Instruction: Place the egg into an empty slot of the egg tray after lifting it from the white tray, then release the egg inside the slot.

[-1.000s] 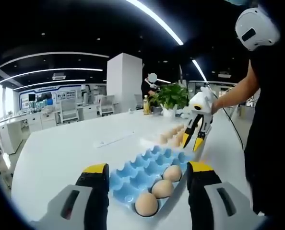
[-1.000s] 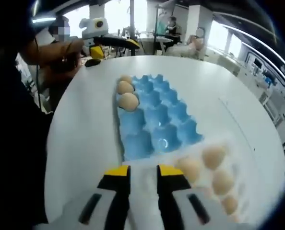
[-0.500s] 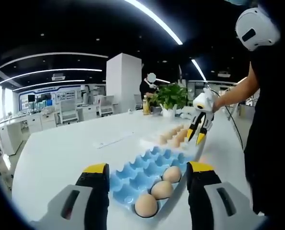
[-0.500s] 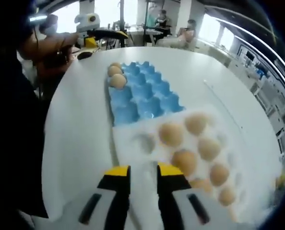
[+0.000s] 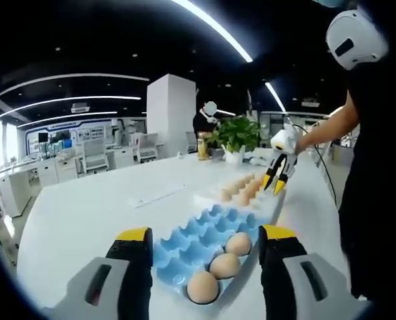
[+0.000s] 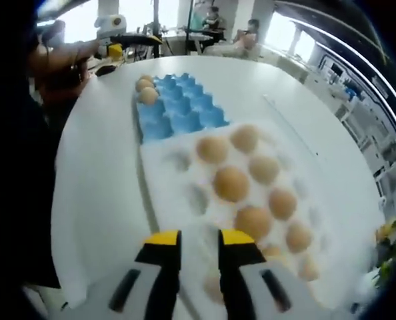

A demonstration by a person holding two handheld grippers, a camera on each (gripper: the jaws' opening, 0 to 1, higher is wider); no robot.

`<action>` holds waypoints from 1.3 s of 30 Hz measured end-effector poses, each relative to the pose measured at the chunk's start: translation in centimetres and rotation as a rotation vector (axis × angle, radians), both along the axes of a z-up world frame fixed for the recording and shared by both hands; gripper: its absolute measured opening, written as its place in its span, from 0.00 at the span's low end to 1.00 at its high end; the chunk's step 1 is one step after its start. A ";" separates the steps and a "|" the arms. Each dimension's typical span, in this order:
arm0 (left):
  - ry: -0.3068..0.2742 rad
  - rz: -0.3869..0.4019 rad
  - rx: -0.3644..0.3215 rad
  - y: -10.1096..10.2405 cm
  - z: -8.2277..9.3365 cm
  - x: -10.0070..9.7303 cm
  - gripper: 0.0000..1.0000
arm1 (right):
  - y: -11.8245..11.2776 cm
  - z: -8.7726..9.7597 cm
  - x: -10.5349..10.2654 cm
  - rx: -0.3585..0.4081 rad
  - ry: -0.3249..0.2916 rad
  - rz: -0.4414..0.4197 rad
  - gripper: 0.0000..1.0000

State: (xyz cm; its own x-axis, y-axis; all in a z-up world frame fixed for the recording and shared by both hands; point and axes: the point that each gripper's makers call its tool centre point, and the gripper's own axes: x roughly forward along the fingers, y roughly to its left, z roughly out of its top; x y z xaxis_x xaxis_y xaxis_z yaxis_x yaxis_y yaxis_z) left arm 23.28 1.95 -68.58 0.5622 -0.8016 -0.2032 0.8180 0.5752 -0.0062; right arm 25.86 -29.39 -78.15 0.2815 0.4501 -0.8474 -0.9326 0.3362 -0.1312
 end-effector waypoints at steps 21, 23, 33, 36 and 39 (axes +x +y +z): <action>0.011 -0.004 -0.008 5.9 -5.1 2.4 0.65 | -5.9 0.2 0.7 -0.080 -0.004 -0.107 0.27; 0.008 -0.002 -0.009 6.3 -5.3 2.5 0.65 | -5.6 0.0 0.4 -0.091 0.000 -0.094 0.27; 0.011 0.003 -0.008 7.8 -6.2 2.9 0.65 | -5.2 -0.6 0.3 -0.048 0.161 -0.120 0.27; 0.008 0.000 -0.004 8.1 -6.3 3.0 0.64 | -5.2 -0.7 0.4 -0.062 0.180 -0.086 0.27; 0.008 0.002 -0.003 8.3 -6.3 3.1 0.64 | -5.1 -1.0 0.4 -0.101 0.215 -0.062 0.27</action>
